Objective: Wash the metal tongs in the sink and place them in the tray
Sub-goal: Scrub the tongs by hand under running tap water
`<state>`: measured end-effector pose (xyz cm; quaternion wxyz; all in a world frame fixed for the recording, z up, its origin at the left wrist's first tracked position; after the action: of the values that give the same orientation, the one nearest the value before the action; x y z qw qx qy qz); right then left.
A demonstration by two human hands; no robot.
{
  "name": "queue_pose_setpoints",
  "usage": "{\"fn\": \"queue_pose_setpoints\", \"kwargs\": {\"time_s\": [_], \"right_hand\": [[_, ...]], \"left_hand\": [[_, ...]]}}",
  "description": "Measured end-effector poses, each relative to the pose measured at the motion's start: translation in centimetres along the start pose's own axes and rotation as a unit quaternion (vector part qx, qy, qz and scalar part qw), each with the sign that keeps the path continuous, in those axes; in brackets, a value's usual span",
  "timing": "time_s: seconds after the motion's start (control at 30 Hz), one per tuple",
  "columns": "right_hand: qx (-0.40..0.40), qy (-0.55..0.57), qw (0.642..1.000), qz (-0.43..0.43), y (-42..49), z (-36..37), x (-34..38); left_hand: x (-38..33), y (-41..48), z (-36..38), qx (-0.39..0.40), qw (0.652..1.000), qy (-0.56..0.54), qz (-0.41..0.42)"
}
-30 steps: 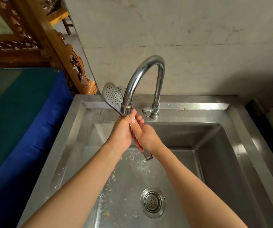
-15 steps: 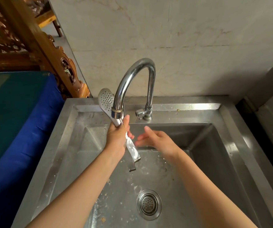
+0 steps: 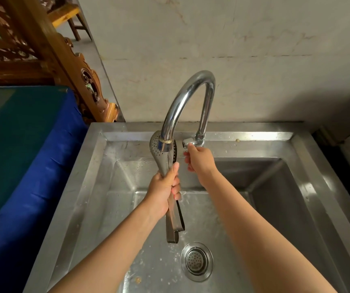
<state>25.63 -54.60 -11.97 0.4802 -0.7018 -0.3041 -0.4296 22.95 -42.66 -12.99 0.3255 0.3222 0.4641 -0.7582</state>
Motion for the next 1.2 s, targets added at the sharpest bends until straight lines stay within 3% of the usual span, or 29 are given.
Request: {"fn": "queue_pose_setpoints", "kwargs": {"time_s": [0.67,1.07,1.2], "right_hand": [[-0.075,-0.042,0.996,0.003,-0.1,0.1,-2.5],[-0.038,-0.085,0.993,0.077,-0.3,0.1,-3.9],[0.032,-0.123,0.988,0.083,-1.6,-0.2,-3.6]], "left_hand": [[1.1,0.7,-1.7,-0.005,1.0,-0.02,-0.014],[1.9,-0.5,-1.3,0.022,0.999,0.027,-0.002],[2.2,-1.0,-1.6,-0.007,0.998,0.068,-0.013]]}}
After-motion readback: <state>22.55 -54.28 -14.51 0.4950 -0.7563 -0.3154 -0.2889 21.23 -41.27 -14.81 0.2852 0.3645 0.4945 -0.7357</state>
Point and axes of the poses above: each hand's wrist, its own y-axis towards the middle knuckle, its own z-axis out of the palm, x = y × z, the point moved 2 cm from there along y, towards the middle knuckle, and after that the axes turned 5 degrees about x, right-handed, at the moved point
